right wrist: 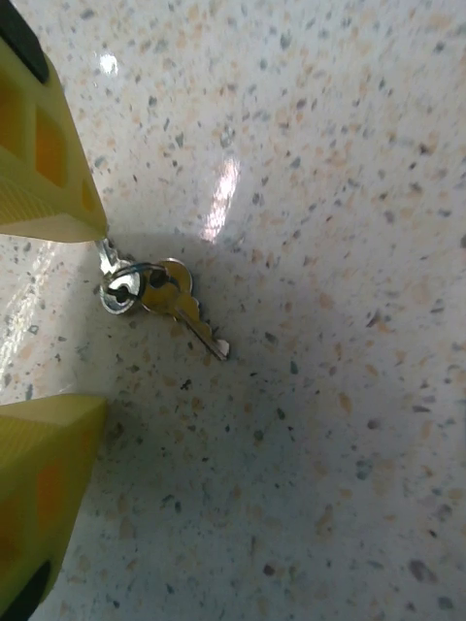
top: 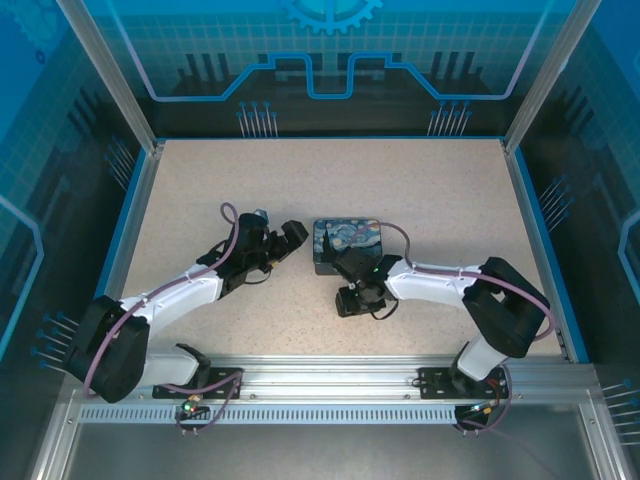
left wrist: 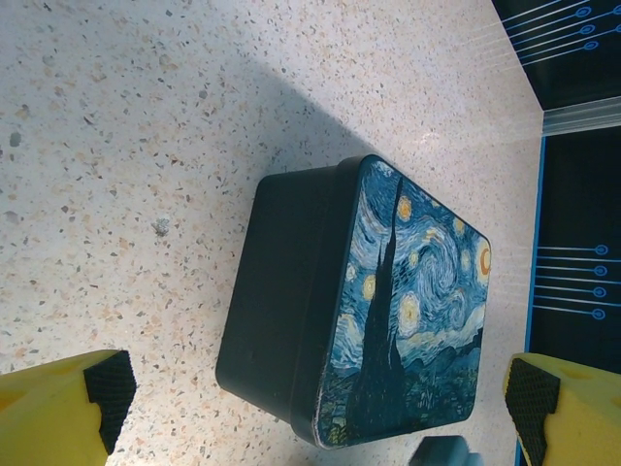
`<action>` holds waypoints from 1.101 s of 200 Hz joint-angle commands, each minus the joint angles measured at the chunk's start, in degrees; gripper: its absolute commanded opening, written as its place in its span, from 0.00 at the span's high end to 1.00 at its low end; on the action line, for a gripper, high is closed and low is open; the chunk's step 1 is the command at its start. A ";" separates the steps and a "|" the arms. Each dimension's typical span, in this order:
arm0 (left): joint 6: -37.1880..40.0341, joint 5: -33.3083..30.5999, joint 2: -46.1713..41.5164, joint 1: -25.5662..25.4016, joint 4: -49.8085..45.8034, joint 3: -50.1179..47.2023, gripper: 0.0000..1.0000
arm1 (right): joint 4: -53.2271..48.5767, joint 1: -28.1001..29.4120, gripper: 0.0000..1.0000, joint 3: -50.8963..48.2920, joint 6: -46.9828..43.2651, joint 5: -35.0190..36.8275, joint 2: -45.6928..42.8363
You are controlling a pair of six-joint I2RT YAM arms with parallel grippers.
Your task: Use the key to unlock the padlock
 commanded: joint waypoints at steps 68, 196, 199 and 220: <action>-0.74 0.84 -0.44 0.56 1.24 -0.71 0.01 | -0.84 2.89 0.58 5.63 4.21 3.69 5.67; -0.88 0.84 -1.15 0.51 0.05 -0.54 0.01 | -1.51 5.88 1.00 3.16 0.56 9.82 6.65; -0.78 0.89 -1.23 0.52 -0.05 -0.54 0.01 | -0.81 5.80 1.00 2.74 0.03 9.71 5.97; -0.56 0.91 -1.83 0.53 -0.64 -0.71 0.01 | 4.77 4.32 1.00 -1.49 -5.05 6.62 0.28</action>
